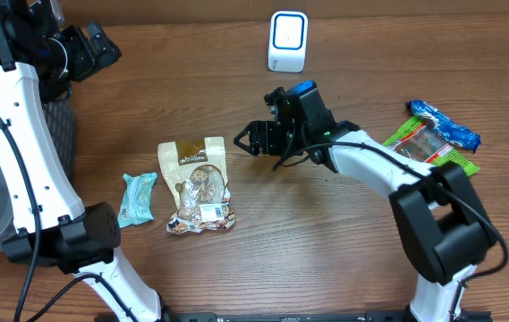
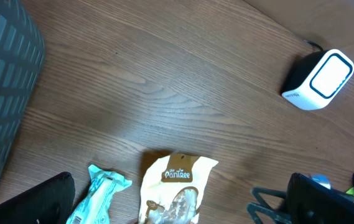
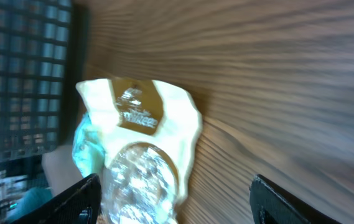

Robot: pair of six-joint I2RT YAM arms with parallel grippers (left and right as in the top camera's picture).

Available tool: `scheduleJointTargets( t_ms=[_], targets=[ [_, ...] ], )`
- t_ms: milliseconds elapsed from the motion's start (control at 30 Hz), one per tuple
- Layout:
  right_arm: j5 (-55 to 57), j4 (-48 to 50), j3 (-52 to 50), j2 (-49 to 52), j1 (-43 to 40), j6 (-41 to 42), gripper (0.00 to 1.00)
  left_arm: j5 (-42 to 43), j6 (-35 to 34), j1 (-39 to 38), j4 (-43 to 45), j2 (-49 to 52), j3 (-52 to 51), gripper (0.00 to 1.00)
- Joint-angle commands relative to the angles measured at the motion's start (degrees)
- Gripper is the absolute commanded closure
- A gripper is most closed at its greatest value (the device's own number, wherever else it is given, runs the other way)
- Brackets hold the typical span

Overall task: Scan the item barcode
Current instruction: 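Reach the right gripper to the clear pastry bag and grasp it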

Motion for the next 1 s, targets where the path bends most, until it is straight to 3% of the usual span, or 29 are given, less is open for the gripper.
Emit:
scheduleJointTargets(
  t_ms=[0,433,767,833,967],
  targets=[
    [-5.4,3.2,0.9,3.0,0.3,3.4,0.24,-0.3,1.1,-0.5,0.0,-0.9,0.9,0.00],
    [-6.9,4.9,0.9,8.6,6.6,10.2,0.25,-0.3,1.1,-0.5,0.0,-0.9,0.9,0.00],
    [-2.9,7.0,0.9,11.4,11.8,16.5,0.43,-0.3,1.1,-0.5,0.0,-0.9,0.9,0.00],
    [-4.1,8.9,0.9,11.4,12.5,16.2,0.55,-0.3,1.1,-0.5,0.0,-0.9,0.9,0.00],
    [-6.7,9.8,0.9,11.3,11.4,15.8,0.96,-0.3,1.1,-0.6,0.0,-0.9,0.9,0.00]
  ],
)
